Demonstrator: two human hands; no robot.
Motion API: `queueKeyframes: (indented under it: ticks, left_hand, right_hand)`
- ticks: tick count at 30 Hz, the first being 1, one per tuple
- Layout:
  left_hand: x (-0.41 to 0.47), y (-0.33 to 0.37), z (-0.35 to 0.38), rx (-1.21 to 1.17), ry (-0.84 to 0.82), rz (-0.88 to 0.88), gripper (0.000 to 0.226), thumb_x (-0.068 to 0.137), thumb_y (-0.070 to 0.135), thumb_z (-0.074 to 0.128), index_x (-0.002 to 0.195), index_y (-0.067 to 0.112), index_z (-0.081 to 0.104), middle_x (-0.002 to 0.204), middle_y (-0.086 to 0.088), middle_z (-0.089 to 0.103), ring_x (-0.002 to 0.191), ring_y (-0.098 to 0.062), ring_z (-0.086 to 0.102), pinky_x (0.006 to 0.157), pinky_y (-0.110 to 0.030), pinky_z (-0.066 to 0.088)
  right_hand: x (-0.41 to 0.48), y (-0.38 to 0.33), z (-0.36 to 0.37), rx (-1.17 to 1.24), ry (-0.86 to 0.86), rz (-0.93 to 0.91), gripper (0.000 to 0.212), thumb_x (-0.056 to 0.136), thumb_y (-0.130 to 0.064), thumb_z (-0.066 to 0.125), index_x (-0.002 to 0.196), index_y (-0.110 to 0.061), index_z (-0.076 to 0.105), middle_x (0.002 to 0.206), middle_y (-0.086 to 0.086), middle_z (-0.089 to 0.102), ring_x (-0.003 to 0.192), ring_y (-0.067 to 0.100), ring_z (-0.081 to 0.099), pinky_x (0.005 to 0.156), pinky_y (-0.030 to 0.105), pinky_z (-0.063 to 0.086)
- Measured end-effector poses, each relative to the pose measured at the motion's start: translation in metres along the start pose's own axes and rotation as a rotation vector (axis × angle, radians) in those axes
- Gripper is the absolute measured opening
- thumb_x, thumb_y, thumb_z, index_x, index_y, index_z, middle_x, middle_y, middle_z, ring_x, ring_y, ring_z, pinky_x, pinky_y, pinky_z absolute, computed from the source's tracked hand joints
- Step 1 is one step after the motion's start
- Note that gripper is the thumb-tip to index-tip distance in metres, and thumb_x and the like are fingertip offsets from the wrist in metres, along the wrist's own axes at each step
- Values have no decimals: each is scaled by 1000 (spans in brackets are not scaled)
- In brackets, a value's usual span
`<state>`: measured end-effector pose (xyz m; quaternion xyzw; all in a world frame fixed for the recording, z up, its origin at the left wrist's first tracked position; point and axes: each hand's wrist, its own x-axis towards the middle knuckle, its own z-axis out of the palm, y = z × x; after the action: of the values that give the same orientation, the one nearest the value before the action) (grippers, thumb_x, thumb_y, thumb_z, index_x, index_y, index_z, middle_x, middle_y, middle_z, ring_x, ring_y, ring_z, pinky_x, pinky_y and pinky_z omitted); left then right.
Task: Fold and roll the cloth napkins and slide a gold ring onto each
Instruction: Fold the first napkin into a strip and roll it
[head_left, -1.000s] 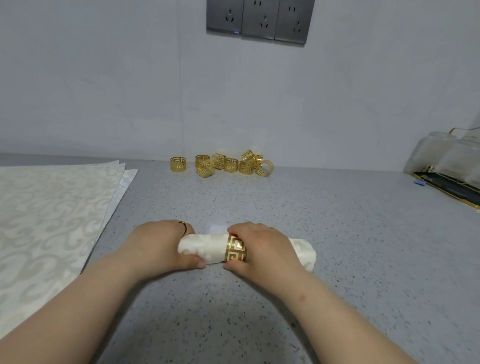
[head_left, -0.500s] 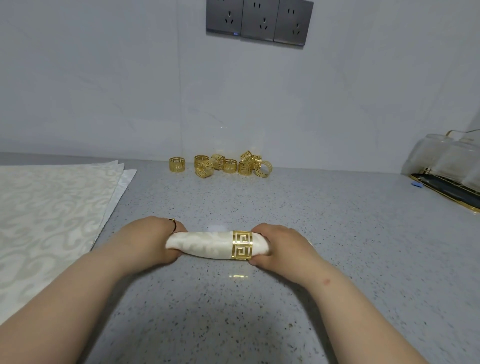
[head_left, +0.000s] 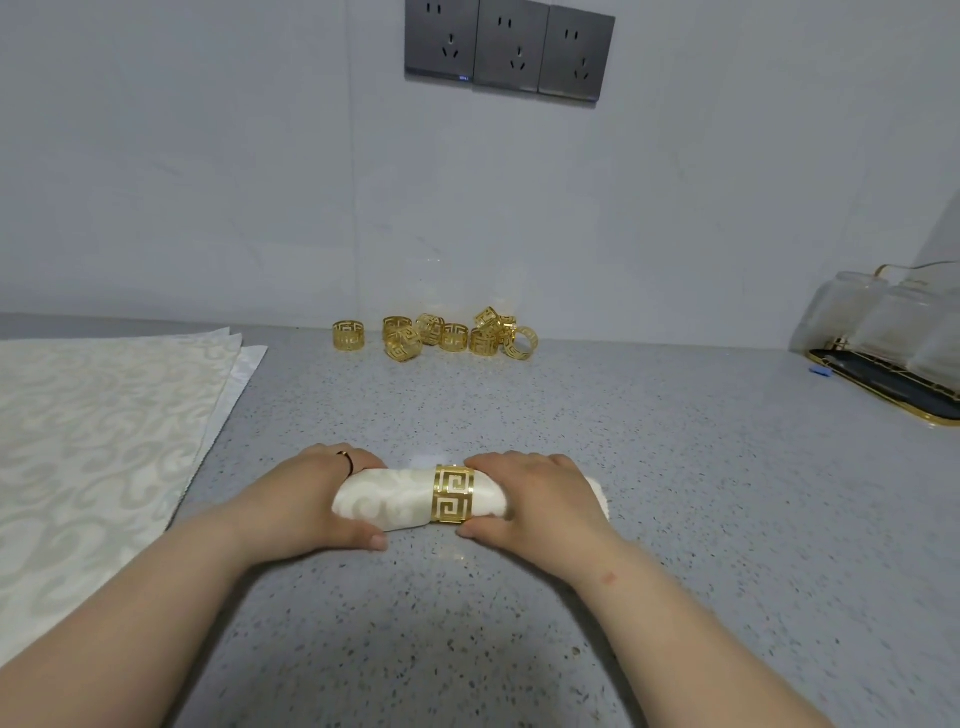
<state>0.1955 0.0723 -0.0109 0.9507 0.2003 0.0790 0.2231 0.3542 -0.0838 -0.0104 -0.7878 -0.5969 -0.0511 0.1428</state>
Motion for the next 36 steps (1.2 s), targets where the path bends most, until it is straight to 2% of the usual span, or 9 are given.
queueKeyframes:
  ticks: [7, 9, 12, 20, 23, 25, 29, 33, 36]
  left_hand:
    - [-14, -4, -13, -168, -12, -102, 124, 6, 89, 55, 118, 40, 33, 114, 21, 43, 101, 3, 46, 74, -1, 33]
    - [-23, -7, -17, -204, -39, -135, 100, 32, 62, 81, 118, 39, 35, 107, 25, 45, 92, 7, 49, 69, 0, 35]
    - [-33, -12, -17, -202, 2, -180, 57, 73, 21, 75, 118, 34, 43, 103, 20, 53, 89, 3, 53, 67, -1, 37]
    - [-17, 19, 2, -70, 123, -179, 49, 76, 22, 72, 121, 22, 53, 98, 9, 56, 87, -8, 54, 68, -4, 37]
    - [4, 38, 15, -48, 165, -147, 43, 79, 24, 68, 119, 22, 54, 98, 7, 56, 90, -10, 54, 71, -15, 40]
    - [21, 51, 23, -57, 182, -118, 35, 80, 23, 66, 114, 23, 57, 94, 7, 56, 87, -10, 52, 63, -9, 37]
    - [65, 72, 37, -75, 177, -87, 28, 82, 24, 63, 107, 32, 54, 93, 7, 56, 95, -13, 55, 64, -5, 34]
    - [110, 77, 42, -45, 196, -55, 65, 81, 40, 64, 138, 27, 36, 136, 7, 45, 122, -10, 46, 94, -18, 36]
    - [143, 65, 43, 28, 216, -51, 63, 85, 48, 55, 140, 28, 31, 145, 9, 35, 128, -9, 39, 100, -20, 33]
  right_hand:
    - [-15, 13, -11, -26, -25, 69, 65, 82, -44, 57, 140, -30, 30, 137, -8, 44, 127, 14, 34, 109, 29, 14]
    - [-22, 24, -17, -53, -48, 104, 54, 84, -40, 55, 135, -30, 38, 133, -8, 47, 125, 15, 36, 109, 30, 14]
    - [-31, 33, -23, -98, -47, 135, 41, 87, -35, 51, 127, -30, 46, 125, -7, 53, 118, 15, 42, 108, 30, 17]
    - [-38, 41, -29, -252, 41, 161, 53, 86, -29, 54, 136, -22, 39, 138, -2, 43, 131, 19, 33, 111, 35, 15]
    - [-35, 35, -26, -350, 181, 52, 66, 47, -45, 82, 108, -25, 65, 104, -5, 66, 93, 17, 62, 81, 34, 50]
    - [-26, 37, -17, -372, 215, 40, 58, 26, -44, 86, 80, -29, 71, 74, -13, 67, 61, 9, 61, 56, 21, 49]
    - [-3, 63, -12, -486, 202, 97, 38, 20, -23, 86, 51, -23, 64, 49, -7, 56, 43, 13, 51, 45, 17, 40]
    - [22, 109, -17, -531, 201, 158, 40, 12, -13, 83, 42, -17, 57, 42, 1, 51, 37, 16, 48, 40, 20, 38]
    - [49, 159, -19, -515, 189, 240, 44, 7, -10, 83, 42, -16, 58, 42, -2, 51, 34, 17, 47, 39, 19, 37]
